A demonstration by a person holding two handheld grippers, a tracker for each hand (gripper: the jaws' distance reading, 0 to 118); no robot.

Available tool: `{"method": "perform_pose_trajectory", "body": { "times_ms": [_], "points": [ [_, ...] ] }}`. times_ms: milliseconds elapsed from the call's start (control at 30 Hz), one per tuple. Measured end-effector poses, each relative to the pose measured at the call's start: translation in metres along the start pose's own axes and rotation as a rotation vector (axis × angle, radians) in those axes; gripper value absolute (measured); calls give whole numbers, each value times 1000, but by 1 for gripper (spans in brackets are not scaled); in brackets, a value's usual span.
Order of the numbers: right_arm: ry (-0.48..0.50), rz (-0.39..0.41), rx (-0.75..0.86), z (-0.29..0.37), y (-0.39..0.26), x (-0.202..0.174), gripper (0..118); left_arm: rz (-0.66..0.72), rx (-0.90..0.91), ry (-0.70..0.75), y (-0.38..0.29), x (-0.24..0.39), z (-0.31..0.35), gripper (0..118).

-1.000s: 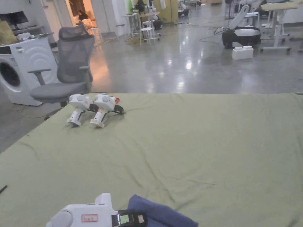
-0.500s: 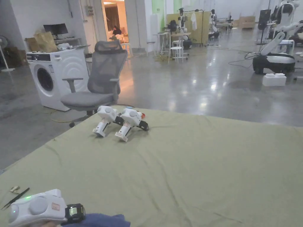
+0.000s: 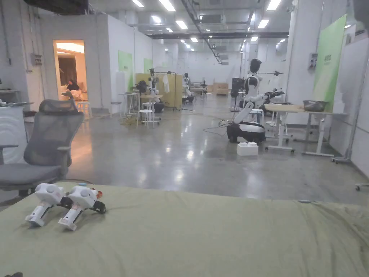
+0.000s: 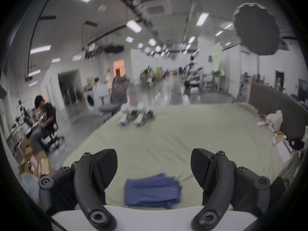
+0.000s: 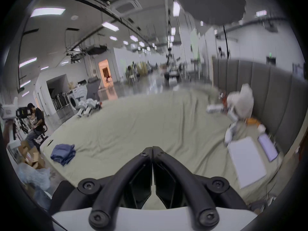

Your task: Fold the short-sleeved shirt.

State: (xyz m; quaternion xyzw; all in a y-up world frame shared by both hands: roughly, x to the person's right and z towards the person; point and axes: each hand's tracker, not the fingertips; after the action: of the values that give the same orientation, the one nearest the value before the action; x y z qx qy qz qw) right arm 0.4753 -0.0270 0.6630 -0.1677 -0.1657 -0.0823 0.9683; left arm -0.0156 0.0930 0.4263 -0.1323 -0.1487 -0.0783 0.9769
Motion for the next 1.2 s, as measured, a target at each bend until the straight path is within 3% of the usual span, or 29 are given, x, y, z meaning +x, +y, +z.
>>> {"method": "perform_pose_trajectory", "body": {
  "times_ms": [133,200,267,300,333,433,667,867,1200],
  "points": [
    [23,6,123,20,19,-7,0,-38,205,-58,-4,38,37,88],
    [10,19,177,27,24,-10,0,-64,262,-52,-12,72,51,77],
    [-4,29,239,35,28,-14,0,-71,288,-60,-18,92,60,56],
    [-9,31,260,39,28,-15,0,-43,290,-70,-16,101,62,34],
    [-7,26,241,42,29,-15,0,28,298,-108,-17,106,65,19],
    [-11,2,242,49,30,-12,0,46,340,-144,-21,116,73,0],
    [-33,3,275,67,27,-11,0,-55,361,-79,-29,123,86,0],
    [-45,60,275,70,24,-19,0,-94,366,-75,-29,132,93,0],
    [-47,54,295,72,22,-22,0,-76,349,-116,-31,136,88,0]
  ]
}}
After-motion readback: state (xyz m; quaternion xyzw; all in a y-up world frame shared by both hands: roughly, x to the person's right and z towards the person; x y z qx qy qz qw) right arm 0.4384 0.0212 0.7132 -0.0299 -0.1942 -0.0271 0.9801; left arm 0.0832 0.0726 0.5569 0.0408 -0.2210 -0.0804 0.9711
